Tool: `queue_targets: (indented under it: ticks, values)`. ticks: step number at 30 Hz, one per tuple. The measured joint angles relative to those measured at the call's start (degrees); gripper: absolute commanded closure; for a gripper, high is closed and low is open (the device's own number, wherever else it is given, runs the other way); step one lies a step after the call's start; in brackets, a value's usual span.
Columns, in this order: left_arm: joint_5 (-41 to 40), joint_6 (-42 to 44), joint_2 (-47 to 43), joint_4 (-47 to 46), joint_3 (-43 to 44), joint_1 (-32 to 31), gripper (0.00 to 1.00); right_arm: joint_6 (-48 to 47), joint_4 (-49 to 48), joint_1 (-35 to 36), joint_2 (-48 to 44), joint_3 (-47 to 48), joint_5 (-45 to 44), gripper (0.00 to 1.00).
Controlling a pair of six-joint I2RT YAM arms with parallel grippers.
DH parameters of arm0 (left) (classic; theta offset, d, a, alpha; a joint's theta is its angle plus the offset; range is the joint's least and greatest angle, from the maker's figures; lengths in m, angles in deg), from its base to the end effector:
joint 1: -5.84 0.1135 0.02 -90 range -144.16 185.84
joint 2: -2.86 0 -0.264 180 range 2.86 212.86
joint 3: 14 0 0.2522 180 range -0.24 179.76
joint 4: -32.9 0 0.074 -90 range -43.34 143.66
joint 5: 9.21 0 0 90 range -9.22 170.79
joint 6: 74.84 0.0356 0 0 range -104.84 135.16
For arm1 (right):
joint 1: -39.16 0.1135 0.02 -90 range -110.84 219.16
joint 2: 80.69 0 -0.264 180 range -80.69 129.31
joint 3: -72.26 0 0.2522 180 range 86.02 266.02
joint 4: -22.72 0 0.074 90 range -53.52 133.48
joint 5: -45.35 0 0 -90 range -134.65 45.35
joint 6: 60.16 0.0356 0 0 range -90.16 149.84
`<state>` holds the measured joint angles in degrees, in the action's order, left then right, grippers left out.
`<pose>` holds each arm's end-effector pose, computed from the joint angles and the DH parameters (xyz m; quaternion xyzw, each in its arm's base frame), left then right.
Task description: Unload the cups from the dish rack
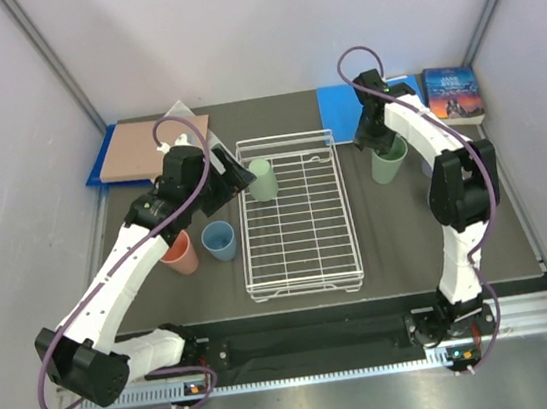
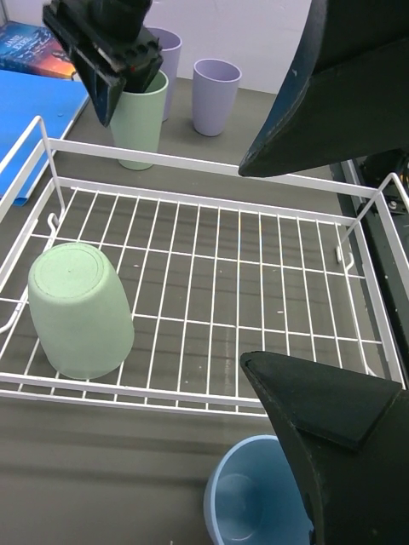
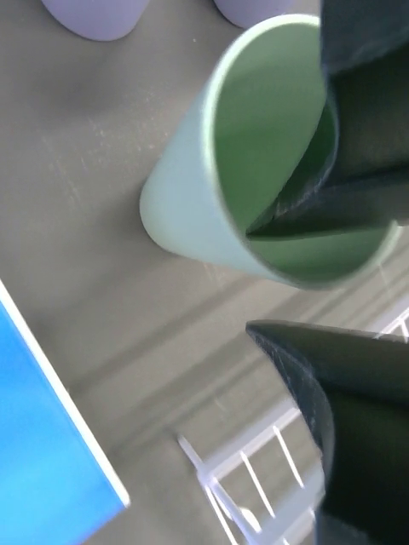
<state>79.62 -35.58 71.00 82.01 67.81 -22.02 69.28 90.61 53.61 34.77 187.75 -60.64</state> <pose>0.2267 -0.1190 0.3546 -0.1809 0.8701 -0.2833 0.3604 0.4154 0.0969 0.2518 0.2363 0.9431 -0.0355 0.2314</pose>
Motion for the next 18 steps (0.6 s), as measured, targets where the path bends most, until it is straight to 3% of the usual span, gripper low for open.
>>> queue_targets:
  ticks: [5, 9, 14, 18]
  values:
    - [-0.92, 1.33, 0.13, -0.22, 0.0, 0.0, 0.07, -0.35, -0.52, 0.09, -5.31, 1.6, 3.85, 0.29]
    - [-3.96, 3.5, 3.08, 0.46, 1.86, 0.0, 0.06, -0.92, -5.62, 0.59, -16.13, -0.63, 9.14, 0.23]
    - [-7.15, 8.5, 11.8, 2.82, 8.96, 0.0, 0.01, -2.43, -19.65, 2.34, -37.11, -13.84, 16.61, 0.11]
    - [-7.52, 13.88, 16.7, 2.32, 10.69, -0.31, 0.01, -3.48, -28.44, 4.35, -48.68, -24.7, 21.77, 0.06]
